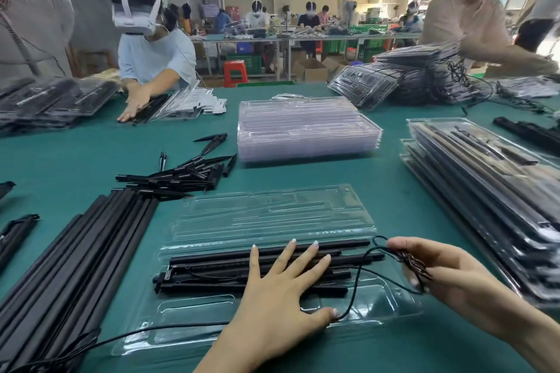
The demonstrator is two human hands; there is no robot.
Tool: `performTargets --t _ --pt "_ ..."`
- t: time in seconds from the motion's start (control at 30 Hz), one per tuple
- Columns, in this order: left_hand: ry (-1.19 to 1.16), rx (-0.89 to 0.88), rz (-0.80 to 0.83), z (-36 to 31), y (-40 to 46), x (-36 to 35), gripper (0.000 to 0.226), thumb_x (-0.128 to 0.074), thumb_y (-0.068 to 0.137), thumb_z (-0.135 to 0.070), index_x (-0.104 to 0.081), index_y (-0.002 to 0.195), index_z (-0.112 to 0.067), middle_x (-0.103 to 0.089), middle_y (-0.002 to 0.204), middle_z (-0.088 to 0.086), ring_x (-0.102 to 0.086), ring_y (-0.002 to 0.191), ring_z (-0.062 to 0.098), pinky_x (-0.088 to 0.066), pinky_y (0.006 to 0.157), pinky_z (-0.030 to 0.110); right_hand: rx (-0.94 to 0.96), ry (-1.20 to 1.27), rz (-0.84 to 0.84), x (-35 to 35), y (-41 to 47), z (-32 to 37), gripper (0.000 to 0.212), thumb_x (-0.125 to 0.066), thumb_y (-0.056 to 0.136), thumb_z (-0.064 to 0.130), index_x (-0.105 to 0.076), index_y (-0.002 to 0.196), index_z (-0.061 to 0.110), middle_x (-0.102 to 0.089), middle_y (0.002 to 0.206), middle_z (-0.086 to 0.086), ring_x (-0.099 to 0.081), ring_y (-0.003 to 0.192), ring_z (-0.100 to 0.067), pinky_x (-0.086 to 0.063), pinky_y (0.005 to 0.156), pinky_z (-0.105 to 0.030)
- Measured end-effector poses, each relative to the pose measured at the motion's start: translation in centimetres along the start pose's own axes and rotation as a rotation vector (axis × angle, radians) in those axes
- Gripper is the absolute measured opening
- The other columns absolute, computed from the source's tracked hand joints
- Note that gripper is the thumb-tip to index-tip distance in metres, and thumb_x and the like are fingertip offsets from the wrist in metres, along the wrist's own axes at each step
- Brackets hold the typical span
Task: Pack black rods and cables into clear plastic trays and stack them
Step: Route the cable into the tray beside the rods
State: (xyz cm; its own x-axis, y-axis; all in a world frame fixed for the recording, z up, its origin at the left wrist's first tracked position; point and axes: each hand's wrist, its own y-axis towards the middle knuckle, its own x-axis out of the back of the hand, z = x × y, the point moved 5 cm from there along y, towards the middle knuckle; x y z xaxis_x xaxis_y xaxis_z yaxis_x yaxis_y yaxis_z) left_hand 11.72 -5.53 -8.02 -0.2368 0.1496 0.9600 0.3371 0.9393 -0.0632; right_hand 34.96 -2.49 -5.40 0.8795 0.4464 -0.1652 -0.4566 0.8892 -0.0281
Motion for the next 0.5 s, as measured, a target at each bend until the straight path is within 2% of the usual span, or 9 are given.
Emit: performTargets --t 0.1,0.23,0.3,0.4,0.47,0.5 --pt "-0.011 -0.021 0.007 -0.3 -0.1 0.0 0.056 -0.028 0.085 -0.07 0.011 0.125 -0.076 0.023 0.147 -0.034 0.034 0.137 0.003 0.028 0.105 0.059 0.173 -0.312 0.002 -0.8 0.1 1.2 0.042 -0.073 0.072 0.0 -0.071 0.11 0.017 -0.071 0.103 -0.002 -0.064 0.09 -0.009 -0.05 0.079 -0.016" --pt "-0.033 -0.036 -0.002 -0.6 -0.2 0.0 0.051 -0.029 0.089 -0.063 0.006 0.123 -0.08 0.02 0.151 -0.03 0.034 0.137 0.006 0.029 0.102 0.062 0.371 -0.421 -0.114 -1.1 0.5 2.6 0.022 -0.075 0.074 0.012 -0.077 0.095 0.016 -0.064 0.087 0.004 -0.058 0.08 -0.012 -0.046 0.076 -0.014" --pt "-0.038 -0.015 -0.007 -0.6 0.0 0.1 0.053 -0.033 0.089 -0.062 0.002 0.126 -0.078 0.017 0.152 -0.031 0.031 0.139 0.006 0.03 0.101 0.062 0.471 -0.575 -0.177 -1.5 0.8 3.3 0.015 -0.069 0.074 0.011 -0.078 0.086 0.014 -0.061 0.086 0.005 -0.058 0.082 -0.014 -0.046 0.078 -0.016" --pt "-0.039 0.031 -0.01 -0.9 0.4 0.2 0.059 -0.04 0.085 -0.059 -0.005 0.13 -0.074 0.008 0.154 -0.03 0.023 0.143 0.006 0.029 0.101 0.064 0.594 -0.788 -0.167 -2.5 1.1 4.1 0.012 -0.065 0.08 0.008 -0.07 0.09 0.013 -0.069 0.094 0.013 -0.067 0.086 -0.009 -0.051 0.081 -0.019" --pt "-0.059 0.063 -0.019 -1.2 0.6 0.3 0.06 -0.043 0.083 -0.056 -0.011 0.132 -0.071 0.002 0.155 -0.03 0.02 0.144 0.005 0.029 0.101 0.064 0.675 -0.914 -0.182 -2.9 1.1 4.5 0.007 -0.062 0.09 0.022 -0.066 0.095 0.02 -0.07 0.09 0.018 -0.066 0.082 -0.004 -0.051 0.078 -0.021" --pt "-0.067 0.074 -0.022 -1.2 0.6 0.3 0.061 -0.043 0.083 -0.055 -0.013 0.133 -0.07 0.001 0.155 -0.03 0.019 0.144 0.004 0.029 0.101 0.064 0.728 -1.022 -0.225 -3.1 1.0 4.7 0.012 -0.06 0.092 0.032 -0.065 0.1 0.025 -0.068 0.083 0.019 -0.064 0.076 -0.003 -0.05 0.075 -0.021"
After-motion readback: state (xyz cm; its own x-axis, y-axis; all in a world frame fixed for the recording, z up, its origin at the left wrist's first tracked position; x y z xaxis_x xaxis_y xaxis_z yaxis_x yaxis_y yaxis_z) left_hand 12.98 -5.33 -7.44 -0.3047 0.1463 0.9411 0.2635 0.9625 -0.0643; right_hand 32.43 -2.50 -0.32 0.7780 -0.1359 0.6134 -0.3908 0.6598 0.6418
